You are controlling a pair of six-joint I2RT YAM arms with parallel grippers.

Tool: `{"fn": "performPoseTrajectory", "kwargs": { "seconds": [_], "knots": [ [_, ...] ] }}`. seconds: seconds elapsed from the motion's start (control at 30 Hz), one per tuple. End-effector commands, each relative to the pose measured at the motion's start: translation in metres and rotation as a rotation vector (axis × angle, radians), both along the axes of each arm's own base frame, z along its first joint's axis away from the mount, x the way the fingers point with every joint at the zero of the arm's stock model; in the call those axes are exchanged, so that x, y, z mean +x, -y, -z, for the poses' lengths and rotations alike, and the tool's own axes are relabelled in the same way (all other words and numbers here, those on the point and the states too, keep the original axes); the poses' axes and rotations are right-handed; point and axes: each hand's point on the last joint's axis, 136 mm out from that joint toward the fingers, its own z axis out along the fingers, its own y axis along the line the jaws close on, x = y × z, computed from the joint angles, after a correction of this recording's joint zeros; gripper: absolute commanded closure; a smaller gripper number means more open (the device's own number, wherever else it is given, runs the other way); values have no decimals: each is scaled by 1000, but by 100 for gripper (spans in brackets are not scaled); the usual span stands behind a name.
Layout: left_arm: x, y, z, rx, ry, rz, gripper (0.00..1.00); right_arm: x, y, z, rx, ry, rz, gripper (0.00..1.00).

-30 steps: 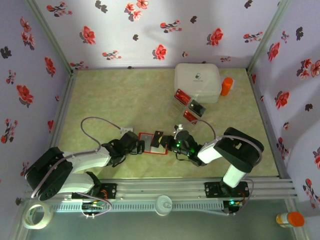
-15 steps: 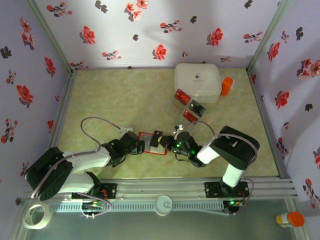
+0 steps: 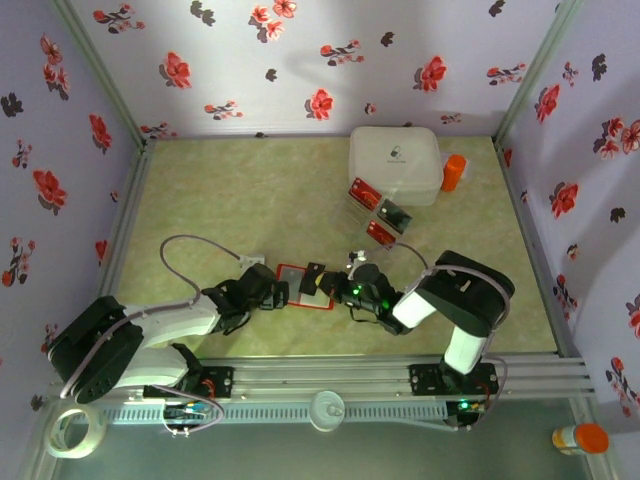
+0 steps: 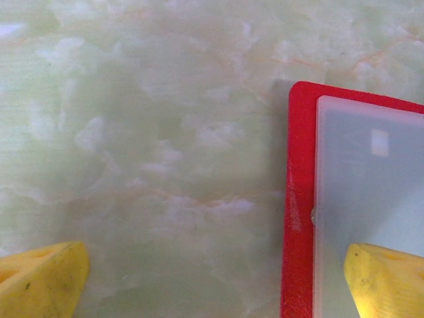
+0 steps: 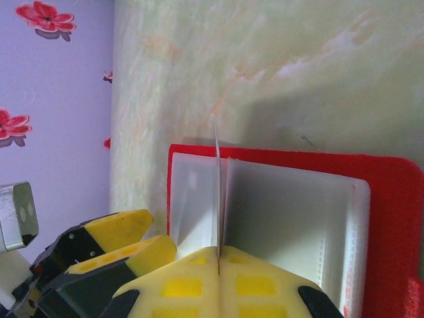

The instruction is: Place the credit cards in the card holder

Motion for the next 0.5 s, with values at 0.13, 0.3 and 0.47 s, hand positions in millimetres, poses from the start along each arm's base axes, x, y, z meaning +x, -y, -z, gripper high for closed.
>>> {"fn": "performPoseTrajectory", "kwargs": {
  "seconds": [0.13,0.3,0.47],
  "knots": [
    [-16,-21,19,71,-69,-28,0,-9,0,9,2,-32,-8,100],
    [-16,-22,19,72,-69,-31,0,-12,-1,12,-12,-42,-9,100],
    [-16,-22,20,71,-68,-31,0,-16,0,15,-25,-50,-11,100]
  ]
}}
